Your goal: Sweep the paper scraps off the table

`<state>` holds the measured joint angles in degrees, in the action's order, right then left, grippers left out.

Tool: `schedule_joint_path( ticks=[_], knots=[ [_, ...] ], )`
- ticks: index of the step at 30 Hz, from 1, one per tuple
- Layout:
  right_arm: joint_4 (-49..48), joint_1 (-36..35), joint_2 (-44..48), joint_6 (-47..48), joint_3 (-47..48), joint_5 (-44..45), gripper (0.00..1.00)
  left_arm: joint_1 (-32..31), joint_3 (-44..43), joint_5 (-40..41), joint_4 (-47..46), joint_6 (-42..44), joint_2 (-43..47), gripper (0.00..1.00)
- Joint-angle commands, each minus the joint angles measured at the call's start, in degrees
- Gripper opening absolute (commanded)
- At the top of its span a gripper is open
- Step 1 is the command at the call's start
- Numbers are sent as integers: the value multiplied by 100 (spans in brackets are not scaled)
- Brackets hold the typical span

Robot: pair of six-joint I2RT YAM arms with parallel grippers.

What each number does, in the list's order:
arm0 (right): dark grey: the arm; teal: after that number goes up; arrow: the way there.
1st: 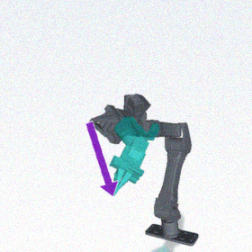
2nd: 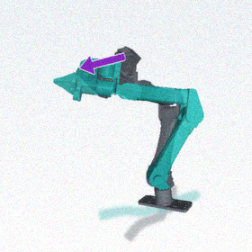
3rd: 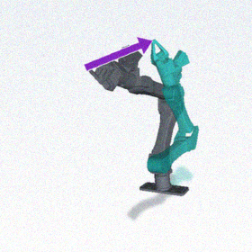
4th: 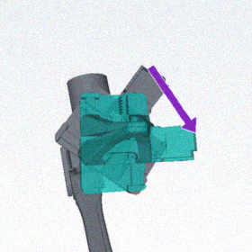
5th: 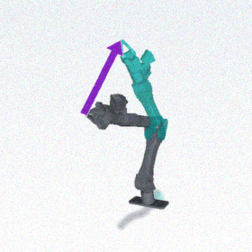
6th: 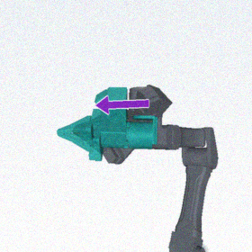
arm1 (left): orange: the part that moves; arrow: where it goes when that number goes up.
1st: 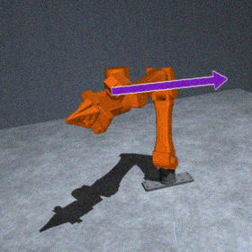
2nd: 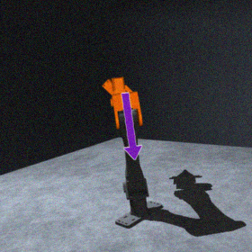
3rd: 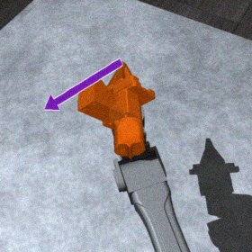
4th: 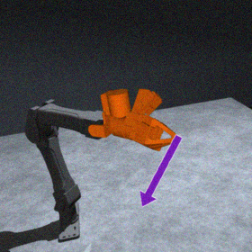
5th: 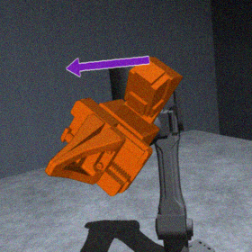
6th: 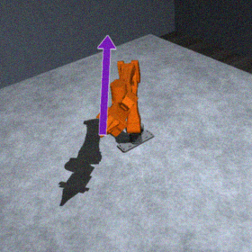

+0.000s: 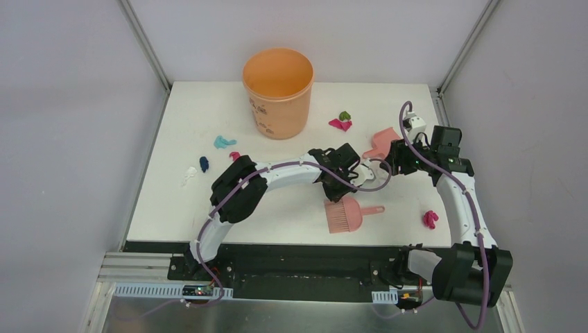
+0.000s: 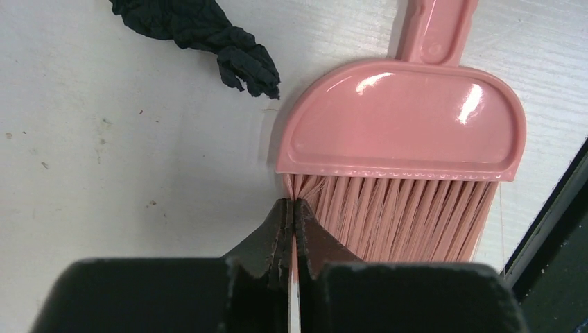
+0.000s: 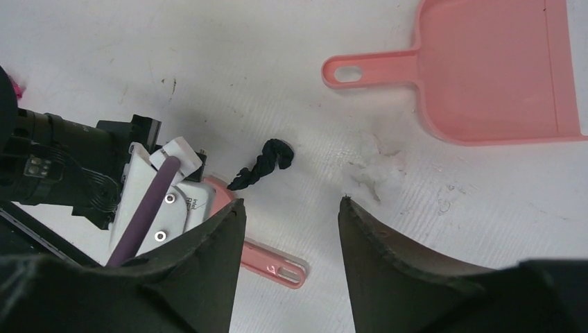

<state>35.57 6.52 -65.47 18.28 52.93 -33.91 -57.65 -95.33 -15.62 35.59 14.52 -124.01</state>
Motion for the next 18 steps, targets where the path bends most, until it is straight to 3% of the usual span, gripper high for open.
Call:
schedule_joint_path(
  ticks=[1,10,18],
  knots=[
    [-166,42,-125,0,68,-231,55,30,2,-55,35,138,251,0],
    [-117,42,-160,-53,-42,-1432,56,33,857,482,0,415,1761,0],
    [127,13,-251,522,-290,-2353,65,-229,2254,1178,-263,535,3508,0]
  ],
)
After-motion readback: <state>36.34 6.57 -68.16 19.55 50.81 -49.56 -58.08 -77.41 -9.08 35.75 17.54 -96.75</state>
